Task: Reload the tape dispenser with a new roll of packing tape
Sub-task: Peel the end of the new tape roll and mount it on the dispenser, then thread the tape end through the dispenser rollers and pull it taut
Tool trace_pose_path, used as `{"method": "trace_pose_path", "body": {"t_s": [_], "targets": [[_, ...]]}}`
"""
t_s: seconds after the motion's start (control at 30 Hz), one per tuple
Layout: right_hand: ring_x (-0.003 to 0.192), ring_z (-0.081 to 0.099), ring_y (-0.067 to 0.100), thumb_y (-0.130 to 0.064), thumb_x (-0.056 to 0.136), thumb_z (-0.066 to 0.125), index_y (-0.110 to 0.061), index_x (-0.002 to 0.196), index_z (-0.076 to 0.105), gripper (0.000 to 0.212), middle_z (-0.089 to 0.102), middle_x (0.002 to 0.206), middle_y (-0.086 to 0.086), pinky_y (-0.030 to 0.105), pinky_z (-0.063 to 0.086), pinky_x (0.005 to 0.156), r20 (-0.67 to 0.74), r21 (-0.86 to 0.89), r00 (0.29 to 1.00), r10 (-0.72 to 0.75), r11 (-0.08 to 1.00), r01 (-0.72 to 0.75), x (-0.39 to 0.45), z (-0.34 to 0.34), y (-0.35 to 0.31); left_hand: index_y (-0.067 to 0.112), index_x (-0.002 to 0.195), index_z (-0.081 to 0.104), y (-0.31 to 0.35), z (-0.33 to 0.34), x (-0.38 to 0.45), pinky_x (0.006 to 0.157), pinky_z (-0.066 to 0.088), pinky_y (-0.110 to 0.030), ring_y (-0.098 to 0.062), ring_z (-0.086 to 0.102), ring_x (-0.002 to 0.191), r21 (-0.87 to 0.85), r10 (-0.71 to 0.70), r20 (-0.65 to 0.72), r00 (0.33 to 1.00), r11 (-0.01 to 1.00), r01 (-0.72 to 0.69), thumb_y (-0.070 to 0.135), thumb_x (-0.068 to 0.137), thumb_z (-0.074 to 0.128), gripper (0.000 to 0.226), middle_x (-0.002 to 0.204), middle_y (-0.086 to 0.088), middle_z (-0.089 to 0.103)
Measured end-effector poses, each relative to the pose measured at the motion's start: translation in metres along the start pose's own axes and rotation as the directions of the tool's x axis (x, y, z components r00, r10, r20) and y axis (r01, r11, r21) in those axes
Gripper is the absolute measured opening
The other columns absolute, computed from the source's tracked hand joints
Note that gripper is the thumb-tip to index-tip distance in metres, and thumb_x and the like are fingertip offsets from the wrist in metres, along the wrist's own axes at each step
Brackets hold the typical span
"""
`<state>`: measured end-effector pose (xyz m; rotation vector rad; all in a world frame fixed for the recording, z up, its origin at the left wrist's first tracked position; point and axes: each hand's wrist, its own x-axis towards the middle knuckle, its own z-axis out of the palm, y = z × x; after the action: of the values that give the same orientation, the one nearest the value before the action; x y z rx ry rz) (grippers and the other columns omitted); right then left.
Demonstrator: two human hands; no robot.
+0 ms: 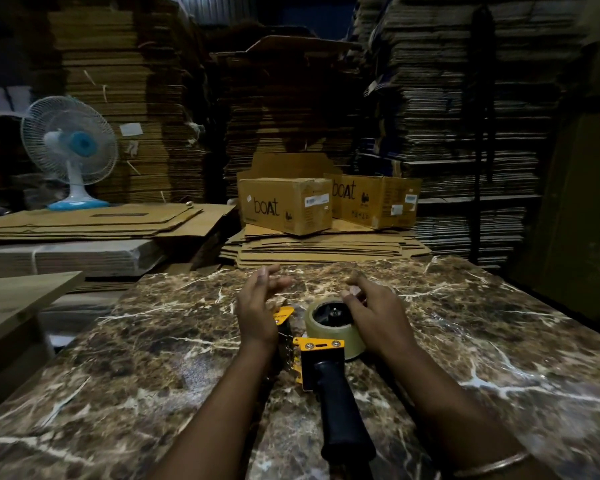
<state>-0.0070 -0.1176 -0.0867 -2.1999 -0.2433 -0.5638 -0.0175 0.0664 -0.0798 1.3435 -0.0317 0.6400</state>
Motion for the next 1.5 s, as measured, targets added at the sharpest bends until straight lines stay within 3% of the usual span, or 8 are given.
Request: {"method": "trace_pose_path", "body": {"t_s": [0.3,0.43,0.6,0.77,1.17,1.27,1.37,1.5], "targets": [[0.092,0.057,0.016,-0.062,0.074,0.053,-0.027,0.096,0.075,0.046,0.060,0.087,-0.009,0.039,0.047,0.089,0.164,-0.150,0.957,-0.240,0.953,0.265,-0.019,0.002,-0.046,0.007,0.101,0.068,-0.009,-0.002,0.013,0.072,0.049,-0.031,-0.021,0.069,0.084,-0.292,-0.089,0.022,0.996,0.952,0.092,0.028,0.103,0.035,0.039,0.083,-0.010,0.072],[0.097,0.058,0.014,-0.059,0.080,0.062,-0.030,0.095,0.076,0.036,0.062,0.087,-0.014,0.040,0.037,0.097,0.263,-0.279,0.932,-0.249,0.905,0.320,-0.023,0.012,-0.057,0.004,0.102,0.067,-0.012,-0.003,0.018,0.065,0.052,-0.025,-0.022,0.068,0.083,-0.283,-0.127,0.060,0.990,0.949,0.139,0.001,0.091,0.042,0.028,0.088,-0.015,0.071],[0.100,0.063,0.015,-0.065,0.077,0.066,-0.030,0.097,0.078,0.042,0.071,0.087,-0.007,0.040,0.038,0.098,0.327,-0.243,0.908,-0.261,0.905,0.348,-0.028,0.012,-0.064,0.004,0.098,0.069,-0.017,-0.005,0.022,0.062,0.054,-0.017,-0.019,0.066,0.090,-0.153,-0.162,0.117,0.980,0.972,0.179,-0.026,0.071,0.037,0.052,0.094,-0.012,0.070],[0.088,0.064,0.016,-0.046,0.074,0.064,-0.029,0.093,0.077,0.029,0.072,0.088,-0.006,0.036,0.045,0.089,0.338,-0.147,0.905,-0.257,0.936,0.321,-0.028,0.012,-0.064,0.007,0.087,0.077,-0.033,-0.015,0.017,0.075,0.060,-0.043,-0.033,0.072,0.089,0.146,-0.129,0.110,0.986,0.983,0.112,-0.005,0.079,0.068,0.017,0.087,-0.014,0.076],[0.085,0.066,0.011,-0.055,0.071,0.061,-0.032,0.087,0.078,0.033,0.075,0.085,-0.006,0.039,0.052,0.085,0.405,0.013,0.864,-0.299,0.947,0.322,-0.023,0.013,-0.053,0.008,0.080,0.080,-0.025,-0.017,0.014,0.061,0.059,-0.035,-0.022,0.073,0.070,0.229,-0.171,0.133,0.976,0.964,0.137,0.017,0.078,0.081,0.009,0.076,-0.011,0.077],[0.081,0.067,0.004,-0.064,0.074,0.060,-0.032,0.094,0.079,0.042,0.076,0.087,-0.011,0.038,0.057,0.078,0.257,0.048,0.940,-0.224,0.974,0.219,-0.018,0.004,-0.050,0.008,0.084,0.080,-0.023,-0.013,0.011,0.057,0.057,-0.030,-0.024,0.074,0.070,0.215,-0.190,0.129,0.973,0.963,0.160,0.023,0.085,0.076,0.016,0.078,-0.011,0.077],[0.099,0.064,0.013,-0.060,0.082,0.064,-0.030,0.110,0.075,0.042,0.072,0.105,-0.009,0.044,0.054,0.090,0.023,-0.125,0.991,-0.130,0.983,0.132,-0.007,-0.007,-0.040,0.014,0.085,0.080,-0.023,-0.010,0.007,0.060,0.060,-0.029,-0.023,0.076,0.072,0.230,-0.173,0.099,0.980,0.962,0.147,0.037,0.093,0.064,0.029,0.079,-0.005,0.078],[0.135,0.045,0.031,-0.074,0.077,0.059,-0.039,0.140,0.052,0.073,0.053,0.145,0.002,0.050,0.041,0.106,0.097,-0.403,0.994,0.053,0.915,-0.009,-0.001,-0.013,-0.027,0.014,0.088,0.078,-0.014,-0.009,0.003,0.065,0.061,-0.035,-0.023,0.075,0.079,0.158,-0.118,0.173,0.978,0.983,0.090,0.024,0.091,0.067,0.015,0.084,-0.007,0.077]]}}
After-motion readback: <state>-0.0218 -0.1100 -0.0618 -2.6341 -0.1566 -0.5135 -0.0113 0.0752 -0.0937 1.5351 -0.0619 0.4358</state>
